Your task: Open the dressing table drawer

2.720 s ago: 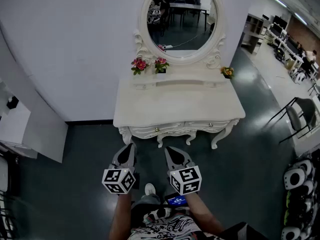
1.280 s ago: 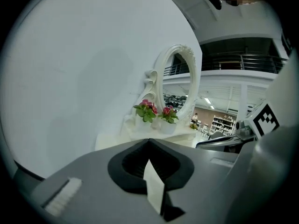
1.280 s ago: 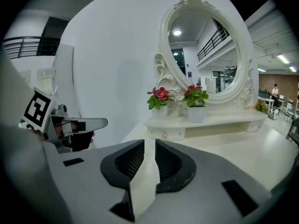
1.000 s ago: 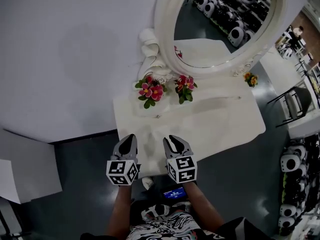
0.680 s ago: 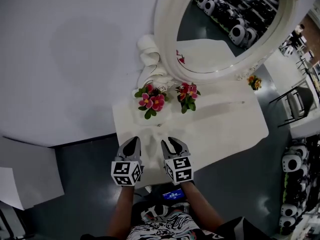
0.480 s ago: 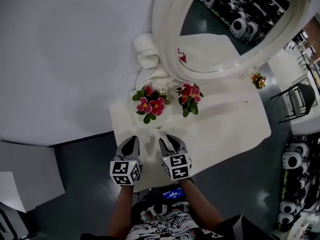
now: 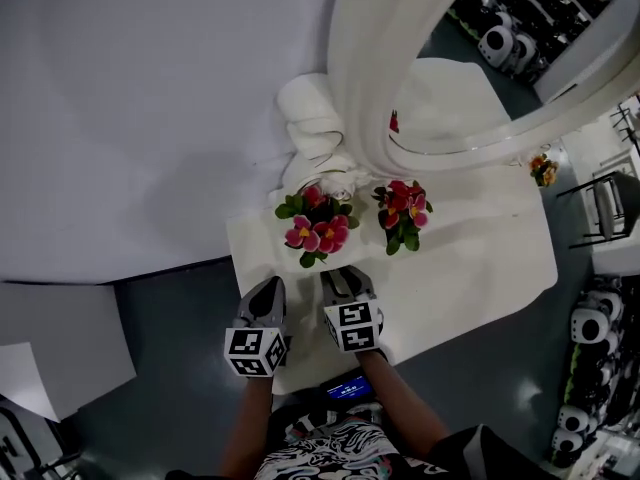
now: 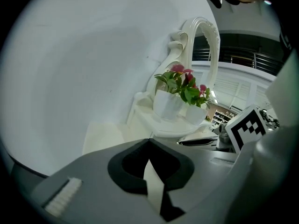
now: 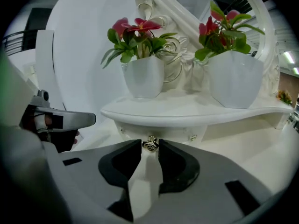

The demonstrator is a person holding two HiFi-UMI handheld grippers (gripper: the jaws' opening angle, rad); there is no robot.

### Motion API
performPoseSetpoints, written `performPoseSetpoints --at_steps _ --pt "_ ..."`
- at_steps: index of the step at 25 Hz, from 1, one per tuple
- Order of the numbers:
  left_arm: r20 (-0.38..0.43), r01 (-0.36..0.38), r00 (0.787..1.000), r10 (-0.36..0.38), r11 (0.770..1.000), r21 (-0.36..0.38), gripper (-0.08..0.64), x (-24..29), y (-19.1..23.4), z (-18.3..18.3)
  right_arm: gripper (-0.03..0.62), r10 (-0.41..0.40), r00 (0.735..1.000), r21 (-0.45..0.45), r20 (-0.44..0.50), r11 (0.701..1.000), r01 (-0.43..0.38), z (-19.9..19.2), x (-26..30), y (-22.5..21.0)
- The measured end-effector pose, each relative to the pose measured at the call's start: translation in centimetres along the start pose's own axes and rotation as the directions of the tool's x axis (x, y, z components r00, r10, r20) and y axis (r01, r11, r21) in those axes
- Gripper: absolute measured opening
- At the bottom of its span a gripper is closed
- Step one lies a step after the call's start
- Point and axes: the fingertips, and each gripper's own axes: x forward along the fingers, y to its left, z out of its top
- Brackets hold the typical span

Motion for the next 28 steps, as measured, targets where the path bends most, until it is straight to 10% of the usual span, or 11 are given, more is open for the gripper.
performPoseSetpoints --at_steps 28 --pt "0.068 -0.040 0.997 0.041 0.999 -0.008 0.002 -2.7 -0.6 0.5 0.104 -0.012 0.998 -0.043 -0.060 0.999 0.010 -4.5 -4.9 1.4"
